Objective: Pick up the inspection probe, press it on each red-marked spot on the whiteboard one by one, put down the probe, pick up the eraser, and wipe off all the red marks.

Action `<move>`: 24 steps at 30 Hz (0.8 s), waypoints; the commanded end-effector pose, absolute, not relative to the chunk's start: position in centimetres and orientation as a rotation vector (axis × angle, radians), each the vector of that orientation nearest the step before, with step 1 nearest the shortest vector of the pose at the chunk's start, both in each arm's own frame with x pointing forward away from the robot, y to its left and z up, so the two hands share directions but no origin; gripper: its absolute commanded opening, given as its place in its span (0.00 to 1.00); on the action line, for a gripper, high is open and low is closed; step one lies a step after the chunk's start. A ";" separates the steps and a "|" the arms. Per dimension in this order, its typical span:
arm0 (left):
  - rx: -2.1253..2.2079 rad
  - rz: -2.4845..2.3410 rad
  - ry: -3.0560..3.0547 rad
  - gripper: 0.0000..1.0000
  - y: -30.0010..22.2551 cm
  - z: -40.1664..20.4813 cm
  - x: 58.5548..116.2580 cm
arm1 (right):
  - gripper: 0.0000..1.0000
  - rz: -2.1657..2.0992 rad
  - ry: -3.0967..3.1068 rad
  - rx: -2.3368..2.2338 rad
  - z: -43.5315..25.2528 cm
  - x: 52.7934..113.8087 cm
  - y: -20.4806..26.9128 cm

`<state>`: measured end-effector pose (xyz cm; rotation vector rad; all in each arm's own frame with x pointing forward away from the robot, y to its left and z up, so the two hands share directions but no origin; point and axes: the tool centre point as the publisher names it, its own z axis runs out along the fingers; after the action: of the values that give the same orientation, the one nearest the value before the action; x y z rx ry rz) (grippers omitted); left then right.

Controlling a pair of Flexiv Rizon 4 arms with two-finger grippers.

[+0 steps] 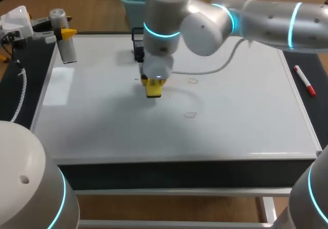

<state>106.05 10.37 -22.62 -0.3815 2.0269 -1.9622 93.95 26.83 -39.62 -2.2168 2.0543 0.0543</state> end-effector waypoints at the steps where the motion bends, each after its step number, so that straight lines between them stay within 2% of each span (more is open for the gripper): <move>1: -0.382 -1.960 2.028 0.00 10.4 -22.5 106.0 | 0.00 0.032 2.062 -2.244 -40.2 94.3 28.8; 24: -0.382 -1.960 2.028 0.00 10.4 -22.5 106.0 | 0.00 0.038 2.051 -2.318 -42.3 93.3 27.9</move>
<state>106.05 10.37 -22.62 -0.3815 2.0269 -1.9622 93.08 27.82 -42.20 -2.3088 2.0524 0.0394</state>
